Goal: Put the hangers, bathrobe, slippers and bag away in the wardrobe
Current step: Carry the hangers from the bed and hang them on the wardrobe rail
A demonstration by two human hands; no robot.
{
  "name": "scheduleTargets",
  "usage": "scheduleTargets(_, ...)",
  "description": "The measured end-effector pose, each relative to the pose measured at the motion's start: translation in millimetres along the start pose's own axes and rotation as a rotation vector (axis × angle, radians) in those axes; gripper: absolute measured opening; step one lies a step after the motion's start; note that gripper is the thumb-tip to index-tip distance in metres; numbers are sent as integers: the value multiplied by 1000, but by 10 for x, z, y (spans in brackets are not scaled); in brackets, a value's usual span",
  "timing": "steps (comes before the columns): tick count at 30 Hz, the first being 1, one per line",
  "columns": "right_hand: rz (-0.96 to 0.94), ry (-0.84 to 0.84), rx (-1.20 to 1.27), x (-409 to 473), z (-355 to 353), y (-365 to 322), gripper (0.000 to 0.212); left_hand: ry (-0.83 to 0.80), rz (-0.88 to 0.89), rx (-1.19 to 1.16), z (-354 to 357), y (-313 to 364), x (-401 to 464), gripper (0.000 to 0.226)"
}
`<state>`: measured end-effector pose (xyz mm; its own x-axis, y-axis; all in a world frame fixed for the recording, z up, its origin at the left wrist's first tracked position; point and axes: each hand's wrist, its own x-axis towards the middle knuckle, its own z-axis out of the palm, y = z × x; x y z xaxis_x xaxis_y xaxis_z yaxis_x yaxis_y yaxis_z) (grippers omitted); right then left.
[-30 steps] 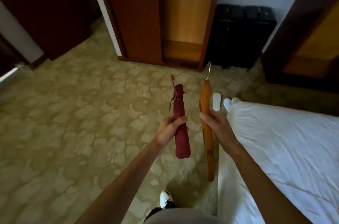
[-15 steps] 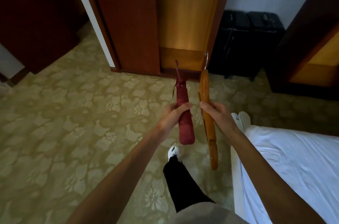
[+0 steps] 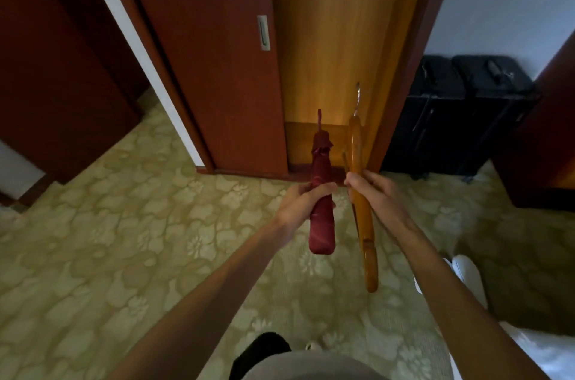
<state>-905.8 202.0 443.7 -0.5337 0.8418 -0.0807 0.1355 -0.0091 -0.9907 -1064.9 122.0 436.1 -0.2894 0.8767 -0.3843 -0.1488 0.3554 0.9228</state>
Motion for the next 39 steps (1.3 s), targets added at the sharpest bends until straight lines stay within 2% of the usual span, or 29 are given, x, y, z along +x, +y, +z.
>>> scheduleTargets(3, -10, 4, 2, 652, 96, -114, 24, -5, 1, -27, -245, 267, 527, 44)
scheduleTargets(9, -62, 19, -6, 2102, 363, -382, 37, -7, 59, -31, -840, 945, 1769, 40)
scheduleTargets(14, -89, 56, -31, 3411, 500, -759, 39, -42, 151, 0, -1374, 1768, 2987, 65)
scheduleTargets(18, -140, 106, -44, 4375, 525, -1196, 41, -74, 194, 36, -1700, 2505, 3839, 44)
scheduleTargets(20, -166, 135, -47, 4851, 499, -1425, 37, -87, 217, 39, -1797, 2885, 4214, 42)
scheduleTargets(22, -205, 152, -45, 5275, 455, -1659, 32, -91, 240, 41, -1845, 3253, 4550, 41)
scheduleTargets(26, -275, 173, -50, 6079, 283, -2146, 36, -102, 309, 69, -1853, 3982, 5151, 40)
scheduleTargets(32, -427, 221, -118, 7173, -116, -2883, 46, -104, 464, 115, -1718, 5096, 5984, 60)
scheduleTargets(35, -471, 241, -157, 7679, -338, -3255, 31, -114, 544, 144, -1610, 5690, 6328, 52)
scheduleTargets(39, -548, 189, -111, 8314, -607, -3717, 19, -113, 609, 173, -1458, 6429, 6802, 46)
